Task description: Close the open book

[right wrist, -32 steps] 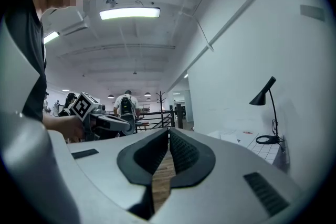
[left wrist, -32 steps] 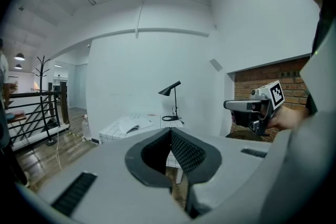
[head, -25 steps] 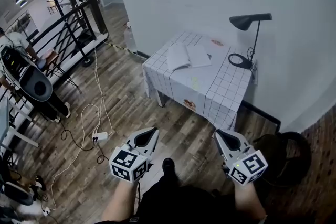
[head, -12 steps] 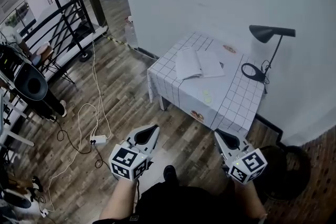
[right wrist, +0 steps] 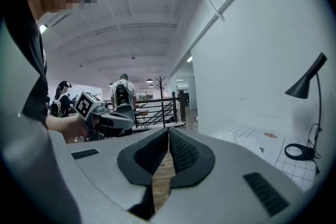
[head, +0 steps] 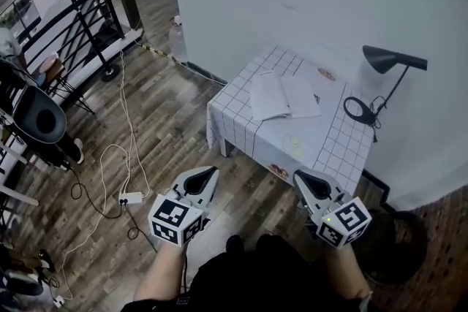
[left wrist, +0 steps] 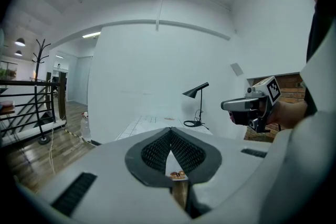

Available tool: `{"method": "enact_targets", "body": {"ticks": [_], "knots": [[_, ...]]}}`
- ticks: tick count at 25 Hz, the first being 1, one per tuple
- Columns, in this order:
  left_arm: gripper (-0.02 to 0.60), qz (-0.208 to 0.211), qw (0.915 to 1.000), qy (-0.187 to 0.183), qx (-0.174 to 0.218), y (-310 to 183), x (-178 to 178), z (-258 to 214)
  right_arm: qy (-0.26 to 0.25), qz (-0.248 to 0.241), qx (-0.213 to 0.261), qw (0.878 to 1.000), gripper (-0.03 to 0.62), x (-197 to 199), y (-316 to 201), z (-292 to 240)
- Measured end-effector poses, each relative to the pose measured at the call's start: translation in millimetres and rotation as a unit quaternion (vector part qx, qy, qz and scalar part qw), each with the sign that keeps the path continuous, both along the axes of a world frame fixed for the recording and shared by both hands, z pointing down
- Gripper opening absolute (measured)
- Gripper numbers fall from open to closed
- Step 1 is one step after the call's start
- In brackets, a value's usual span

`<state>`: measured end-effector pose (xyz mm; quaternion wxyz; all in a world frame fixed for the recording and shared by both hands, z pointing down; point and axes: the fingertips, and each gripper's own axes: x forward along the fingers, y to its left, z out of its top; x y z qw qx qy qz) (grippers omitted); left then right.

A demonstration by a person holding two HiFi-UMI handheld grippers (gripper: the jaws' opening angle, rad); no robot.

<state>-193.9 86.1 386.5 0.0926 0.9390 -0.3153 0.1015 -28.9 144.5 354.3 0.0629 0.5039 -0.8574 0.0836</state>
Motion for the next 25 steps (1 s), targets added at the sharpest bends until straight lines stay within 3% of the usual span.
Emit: {"method": "enact_targets", "body": {"ticks": [12,25], "knots": [[0.009,-0.037,0.9991,-0.013,-0.013,-94,31,22,-0.011,-0.033,-0.010,0.999,0.006,38,-113,24],[0.009,-0.066,0.9959,-0.045,-0.041,-228,168,36,-0.014,-0.100,-0.045,0.994,0.006,150,-270,60]]}}
